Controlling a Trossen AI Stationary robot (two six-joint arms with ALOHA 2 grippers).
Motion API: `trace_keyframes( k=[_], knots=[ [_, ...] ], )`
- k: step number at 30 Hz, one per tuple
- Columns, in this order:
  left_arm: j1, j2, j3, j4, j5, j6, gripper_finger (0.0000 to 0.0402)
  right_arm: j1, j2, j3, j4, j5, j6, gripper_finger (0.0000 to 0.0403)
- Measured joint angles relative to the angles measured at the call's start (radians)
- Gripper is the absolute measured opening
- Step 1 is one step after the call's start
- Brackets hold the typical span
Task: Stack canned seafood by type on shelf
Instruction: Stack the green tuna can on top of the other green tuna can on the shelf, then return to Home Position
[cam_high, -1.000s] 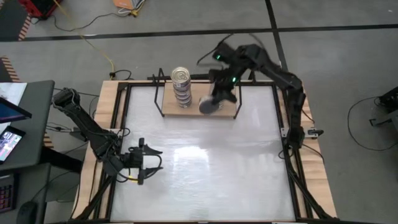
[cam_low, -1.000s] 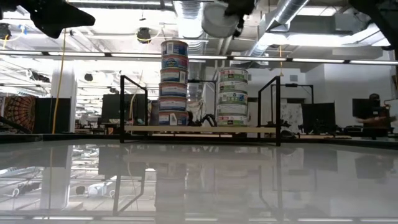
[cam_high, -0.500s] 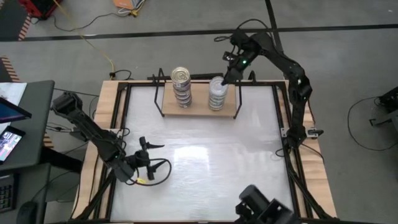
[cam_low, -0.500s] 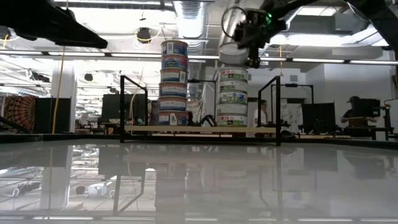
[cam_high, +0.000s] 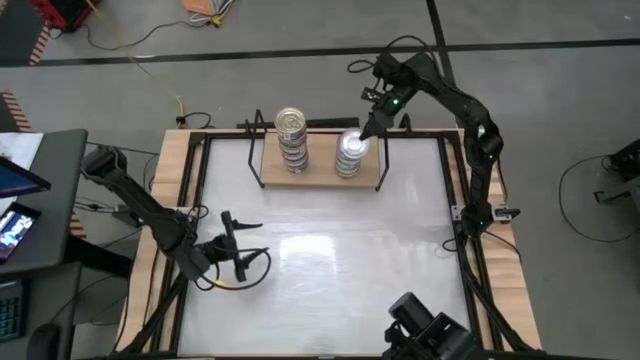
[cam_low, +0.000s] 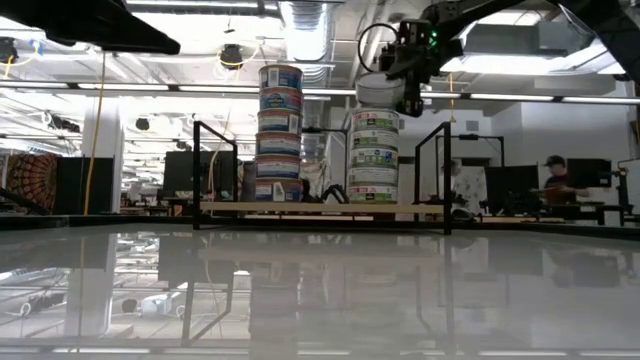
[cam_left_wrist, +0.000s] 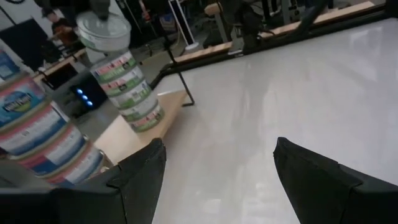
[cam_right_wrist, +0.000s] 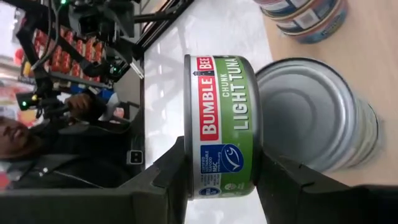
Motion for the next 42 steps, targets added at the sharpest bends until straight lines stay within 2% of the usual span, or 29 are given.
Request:
trace_keyframes(
  k=[4, 9, 19, 32, 42],
  knots=[
    [0.0, -0.034, 0.0, 0.0, -0.006, 0.046, 0.0288, -0.001, 0.0, 0.0, 0.02, 0.008, 0.055, 0.0178],
    [0.0, -0.069, 0.0, 0.0, -0.006, 0.089, 0.0288, -0.008, -0.001, 0.0, 0.045, 0.122, 0.11, 0.0205],
    [0.004, -0.089, 0.0, -0.002, -0.006, 0.152, 0.0288, -0.014, 0.0, 0.0, 0.079, 0.128, 0.184, 0.0267],
    [0.045, -0.089, 0.0, -0.002, 0.021, 0.163, 0.0288, -0.014, 0.0, 0.019, 0.136, 0.159, 0.28, 0.0272],
    [0.048, -0.089, 0.0, 0.0, 0.021, 0.19, 0.0288, -0.018, -0.017, 0.125, 0.171, 0.217, 0.255, 0.0272]
  ],
)
